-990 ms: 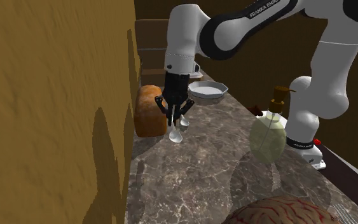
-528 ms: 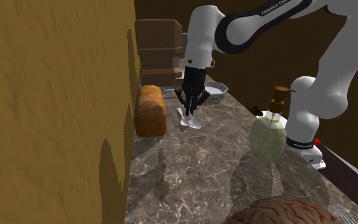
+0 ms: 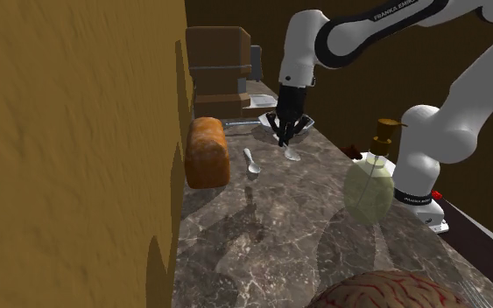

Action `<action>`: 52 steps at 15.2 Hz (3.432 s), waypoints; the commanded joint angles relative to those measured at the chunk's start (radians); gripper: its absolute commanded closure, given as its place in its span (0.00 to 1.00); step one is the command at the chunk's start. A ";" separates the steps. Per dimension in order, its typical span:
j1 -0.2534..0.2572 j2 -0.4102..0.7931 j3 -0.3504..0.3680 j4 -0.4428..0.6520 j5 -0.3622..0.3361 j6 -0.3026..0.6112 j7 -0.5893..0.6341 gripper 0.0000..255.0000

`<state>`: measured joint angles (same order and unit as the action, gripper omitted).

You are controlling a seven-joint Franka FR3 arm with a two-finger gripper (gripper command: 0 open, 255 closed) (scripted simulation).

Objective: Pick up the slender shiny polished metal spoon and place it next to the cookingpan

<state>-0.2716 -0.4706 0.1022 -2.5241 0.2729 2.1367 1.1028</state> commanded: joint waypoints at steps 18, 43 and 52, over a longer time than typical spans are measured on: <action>-0.259 -0.272 -0.378 -0.151 -0.249 -0.201 -0.429 1.00; -0.247 -0.132 -0.432 -0.334 -0.245 0.117 -0.494 1.00; -0.255 -0.157 -0.428 -0.314 -0.251 0.071 -0.489 0.00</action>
<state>-0.5240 -0.6183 -0.3274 -2.8490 0.0237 2.2302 0.6112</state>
